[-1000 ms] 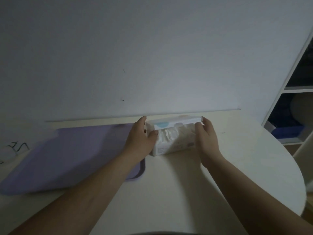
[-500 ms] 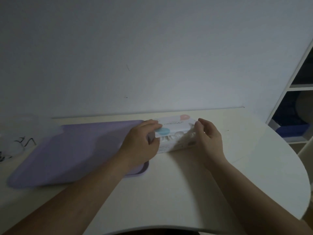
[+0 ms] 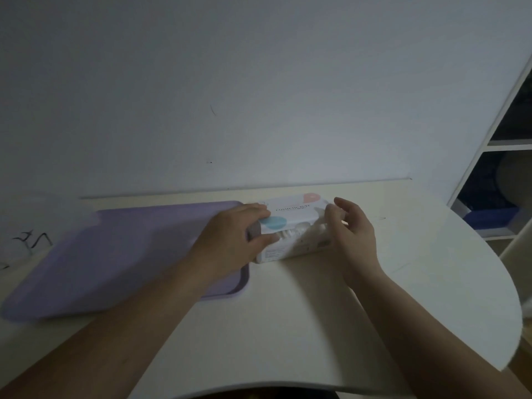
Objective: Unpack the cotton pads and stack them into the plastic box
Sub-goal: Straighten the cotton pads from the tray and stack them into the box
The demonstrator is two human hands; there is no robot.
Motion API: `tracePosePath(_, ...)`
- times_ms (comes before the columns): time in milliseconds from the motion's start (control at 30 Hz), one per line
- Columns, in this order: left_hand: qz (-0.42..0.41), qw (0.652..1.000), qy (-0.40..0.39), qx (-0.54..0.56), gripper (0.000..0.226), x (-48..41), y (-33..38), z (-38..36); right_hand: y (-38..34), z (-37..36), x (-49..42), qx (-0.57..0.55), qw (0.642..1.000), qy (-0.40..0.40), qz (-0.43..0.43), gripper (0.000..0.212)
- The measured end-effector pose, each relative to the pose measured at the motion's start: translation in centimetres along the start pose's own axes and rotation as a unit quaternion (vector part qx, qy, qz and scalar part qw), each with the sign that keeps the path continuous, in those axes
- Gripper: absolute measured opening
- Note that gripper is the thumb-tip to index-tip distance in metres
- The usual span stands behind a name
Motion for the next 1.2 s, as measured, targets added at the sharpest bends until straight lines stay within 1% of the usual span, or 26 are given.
tracePosePath(67,-0.013,0.999,-0.025,-0.023,0.057,0.5,0.1,-0.3,0.0,0.1,0.0,0.007,1.0,-0.002,0.004,0.033)
tracePosePath(167,-0.026,0.996,-0.035,-0.074,0.052,1.0,0.3,-1.2,0.2,0.0,0.1,0.001,1.0,-0.001,-0.002,0.035)
tracePosePath(333,-0.037,0.993,0.004,-0.115,0.035,1.3,1.7,-1.9,0.6,0.1,0.1,0.0,1.0,0.006,-0.008,0.035)
tracePosePath(400,-0.036,0.99,0.024,-0.134,0.033,1.2,2.3,-1.7,0.8,0.2,0.1,-0.006,1.0,0.01,-0.008,0.035)
tracePosePath(500,-0.046,0.979,0.034,-0.198,0.027,0.5,3.2,-2.0,0.8,0.0,0.2,-0.01,1.0,0.017,-0.008,0.036)
tracePosePath(600,-0.054,0.978,0.032,-0.199,0.021,-0.4,3.6,-2.7,0.9,0.1,0.3,-0.018,1.0,0.016,-0.01,0.033)
tracePosePath(733,-0.067,0.98,0.051,-0.182,0.023,-0.8,3.7,-2.8,1.1,0.0,0.5,-0.039,0.999,-0.008,-0.005,0.029)
tracePosePath(767,-0.071,0.981,0.053,-0.173,0.023,-0.9,3.7,-2.6,1.2,-0.1,0.5,-0.039,0.999,-0.019,-0.003,0.03)
tracePosePath(833,-0.078,0.98,0.055,-0.173,0.025,-1.2,3.7,-2.0,1.3,-0.3,0.5,-0.03,0.999,-0.041,0.002,0.039)
tracePosePath(900,-0.099,0.968,0.046,-0.226,0.02,-1.6,4.3,-2.0,1.3,-0.4,0.3,-0.018,0.998,-0.054,0.006,0.047)
tracePosePath(1000,-0.125,0.947,0.01,-0.296,0.01,-2.2,4.8,-2.8,0.9,-0.6,0.1,-0.017,0.998,-0.052,0.012,0.049)
tracePosePath(1100,-0.138,0.93,-0.007,-0.34,0.022,-3.0,4.4,-3.4,0.8,-0.9,-0.1,0.031,0.997,-0.061,0.027,0.057)
tracePosePath(1200,-0.168,0.919,0.013,-0.355,0.013,-3.1,4.1,-3.5,0.8,-1.2,-0.3,0.129,0.987,-0.078,0.053,0.049)
Point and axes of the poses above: each hand's wrist, its own x-axis away from the middle knuckle, its own z-axis out of the back of the hand, y = z × x, the point moved 7 cm from there along -x, towards the middle knuckle, and after that the axes turned 12 degrees about -y, right-handed, at the moved point
